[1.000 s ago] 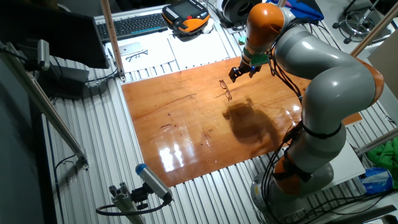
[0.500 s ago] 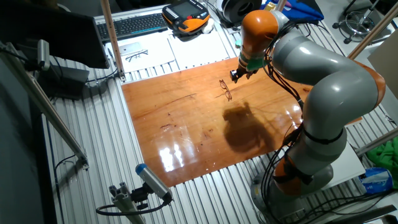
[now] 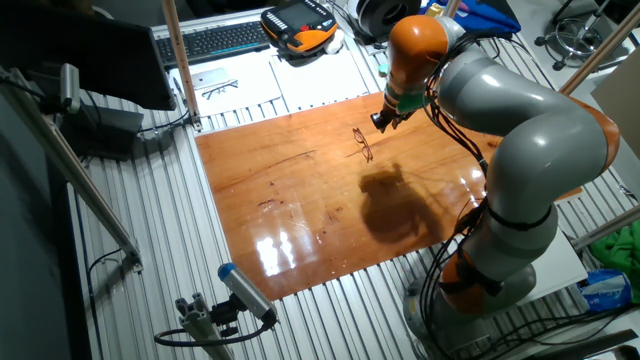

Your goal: Unfold the leg of the glasses (with one hand)

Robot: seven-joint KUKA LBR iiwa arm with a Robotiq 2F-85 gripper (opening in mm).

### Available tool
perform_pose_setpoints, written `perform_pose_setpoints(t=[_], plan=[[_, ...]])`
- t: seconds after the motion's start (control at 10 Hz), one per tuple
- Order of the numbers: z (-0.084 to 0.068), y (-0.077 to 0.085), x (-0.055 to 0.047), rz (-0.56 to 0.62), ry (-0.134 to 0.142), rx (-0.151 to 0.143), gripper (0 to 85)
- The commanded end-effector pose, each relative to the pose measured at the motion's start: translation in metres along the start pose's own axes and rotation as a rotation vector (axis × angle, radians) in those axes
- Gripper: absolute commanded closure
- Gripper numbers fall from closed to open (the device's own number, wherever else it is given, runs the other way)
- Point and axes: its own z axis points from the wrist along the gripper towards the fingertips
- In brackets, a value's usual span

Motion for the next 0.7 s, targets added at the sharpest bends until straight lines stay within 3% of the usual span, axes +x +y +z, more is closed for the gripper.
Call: perform_pose_setpoints(t=[0.0, 0.5, 0.6], plan=[[-0.0001, -0.0001, 0.0001, 0.004, 0.008, -0.010, 85.0], [0.0052, -0.0009, -0.0072, -0.021, 0.045, -0.016, 85.0], [0.0069, -0.0011, -0.0092, -0.026, 0.068, -0.027, 85.0]])
